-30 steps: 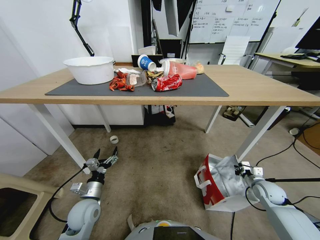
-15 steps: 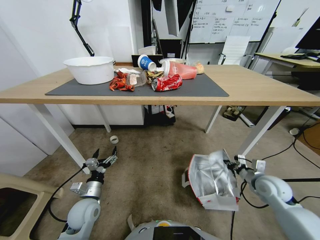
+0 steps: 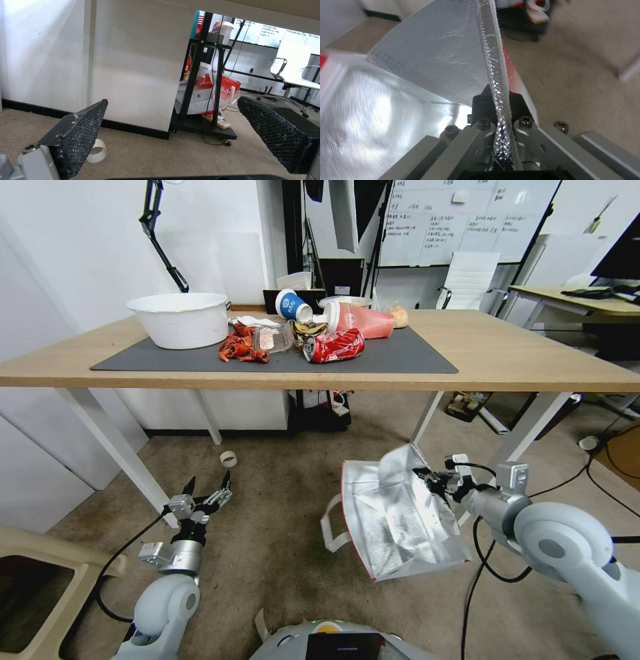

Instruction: Pick up the food delivery bag from the floor and place it on the table.

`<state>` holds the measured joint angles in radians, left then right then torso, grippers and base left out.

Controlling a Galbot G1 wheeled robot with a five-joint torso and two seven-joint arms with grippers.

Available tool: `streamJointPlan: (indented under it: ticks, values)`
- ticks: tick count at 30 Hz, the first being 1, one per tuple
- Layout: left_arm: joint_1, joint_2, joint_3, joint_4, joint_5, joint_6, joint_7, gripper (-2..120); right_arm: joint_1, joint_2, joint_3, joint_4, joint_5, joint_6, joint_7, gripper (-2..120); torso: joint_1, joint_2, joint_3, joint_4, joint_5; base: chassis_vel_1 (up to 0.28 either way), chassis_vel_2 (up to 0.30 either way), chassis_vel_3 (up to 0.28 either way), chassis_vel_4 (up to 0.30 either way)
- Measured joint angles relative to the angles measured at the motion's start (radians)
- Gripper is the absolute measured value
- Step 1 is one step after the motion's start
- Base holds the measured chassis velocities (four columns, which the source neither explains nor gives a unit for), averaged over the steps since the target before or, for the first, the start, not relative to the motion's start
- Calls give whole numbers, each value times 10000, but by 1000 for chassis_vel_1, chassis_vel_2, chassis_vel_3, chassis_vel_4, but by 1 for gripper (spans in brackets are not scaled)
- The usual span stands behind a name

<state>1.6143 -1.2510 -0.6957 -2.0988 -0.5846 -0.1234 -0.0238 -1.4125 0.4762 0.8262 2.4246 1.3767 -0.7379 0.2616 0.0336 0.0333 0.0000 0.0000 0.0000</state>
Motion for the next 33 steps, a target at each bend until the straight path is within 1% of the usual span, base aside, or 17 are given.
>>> streamJointPlan:
  ticks: [2, 3, 6, 7, 9, 10, 16, 24, 30, 33]
  values:
    - [20, 40, -58, -26, -46, 2, 1, 100, 293, -605, 22, 121, 77, -4, -445, 0, 0, 0, 0, 1, 0, 0, 0, 0, 0]
    - [20, 40, -58, -26, -46, 2, 1, 100, 293, -605, 22, 121, 77, -4, -445, 0, 0, 0, 0, 1, 0, 0, 0, 0, 0]
    - [32, 50, -99, -92, -124, 13, 3, 100, 546, -1506, 127, 241, 271, -4, -1173, 0, 0, 0, 0, 0, -1, 0, 0, 0, 0]
    - [32, 50, -99, -92, -124, 13, 3, 100, 546, -1506, 127, 241, 271, -4, -1173, 0, 0, 0, 0, 0, -1, 0, 0, 0, 0]
    - [21, 39, -96, -134, -145, 60, 3, 100, 671, -1956, 164, 290, 477, -2, -1435, 0, 0, 0, 0, 0, -2, 0, 0, 0, 0]
    - [16, 36, -90, -138, -147, 75, 3, 100, 692, -2055, 180, 327, 573, 0, -1472, 0, 0, 0, 0, 0, -1, 0, 0, 0, 0]
    - [3, 36, -82, -117, -156, 99, 3, 100, 677, -2204, 252, 764, 961, 51, -1629, 0, 0, 0, 0, -2, 0, 0, 0, 0, 0]
    - [16, 56, -85, -118, -164, 104, 4, 100, 673, -2200, 369, 802, 1164, 148, -1678, 0, 0, 0, 0, -2, 1, 0, 0, 0, 0]
    - [24, 85, -94, -141, -180, 120, 12, 100, 657, -2270, 794, 791, 1342, 185, -1593, 0, 0, 0, 0, -1, 0, 0, 0, 0, 0]
    - [40, 63, -95, -142, -228, 206, 68, 100, 656, -2283, 846, 784, 1339, 260, -1535, 0, 0, 0, 0, -2, 0, 0, 0, 0, 0]
